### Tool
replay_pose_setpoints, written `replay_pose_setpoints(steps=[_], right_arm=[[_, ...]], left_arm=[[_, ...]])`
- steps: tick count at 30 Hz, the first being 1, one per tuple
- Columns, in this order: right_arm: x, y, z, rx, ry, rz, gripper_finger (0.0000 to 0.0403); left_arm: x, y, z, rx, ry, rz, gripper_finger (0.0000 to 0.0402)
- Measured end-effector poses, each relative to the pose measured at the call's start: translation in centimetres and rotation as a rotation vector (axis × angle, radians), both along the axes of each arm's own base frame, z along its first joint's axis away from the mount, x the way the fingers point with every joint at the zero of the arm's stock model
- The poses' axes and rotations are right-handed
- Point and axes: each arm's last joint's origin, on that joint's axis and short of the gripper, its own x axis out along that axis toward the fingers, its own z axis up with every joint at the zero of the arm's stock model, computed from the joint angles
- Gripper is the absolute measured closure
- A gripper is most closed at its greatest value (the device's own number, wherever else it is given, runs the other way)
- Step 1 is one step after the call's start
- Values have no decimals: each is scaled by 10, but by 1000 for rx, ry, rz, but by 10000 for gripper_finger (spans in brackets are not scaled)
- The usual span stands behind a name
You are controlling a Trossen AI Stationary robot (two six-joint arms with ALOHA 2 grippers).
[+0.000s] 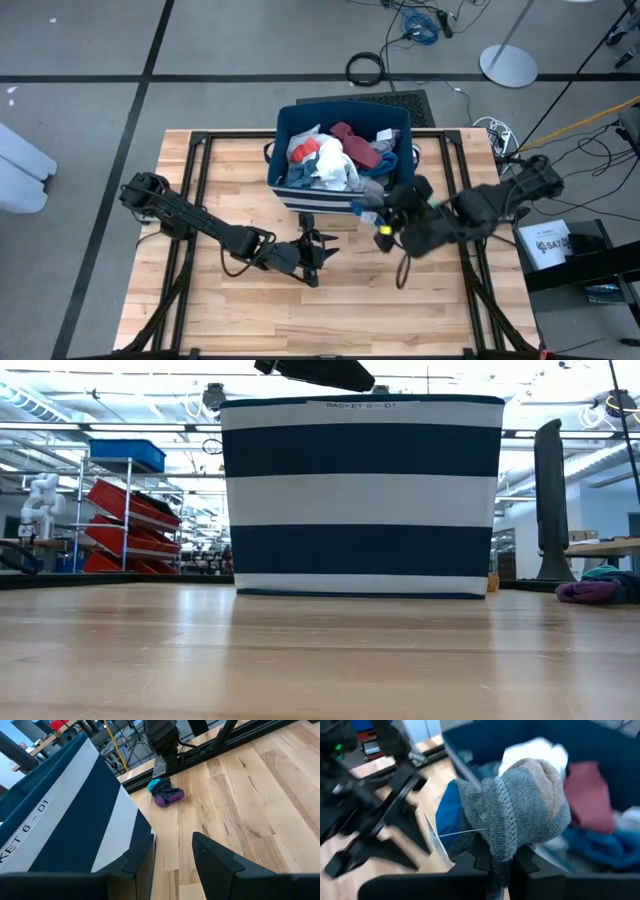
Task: Sort clothes
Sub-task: Put the gray and blue socks into the blue laundry organizer
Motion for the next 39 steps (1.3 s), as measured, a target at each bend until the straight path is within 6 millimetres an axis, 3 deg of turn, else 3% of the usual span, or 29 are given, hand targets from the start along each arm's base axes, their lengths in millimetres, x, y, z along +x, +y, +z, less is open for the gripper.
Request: replay_pose_setpoints(steps=[12,24,33,39], right_arm=[[27,-75,9,-170,60,-124,386],[31,-153,2,-112,180,-242,377],[26,-169,-3,-69,250,-225,327],[26,-169,-3,-70,250,-227,264]], left_arm=[[0,0,0,-1,0,-1,258],[0,0,-1,-2,4,-4,258],[-1,0,-4,10,41,-5,258],[-3,1,-7,20,71,-4,258]])
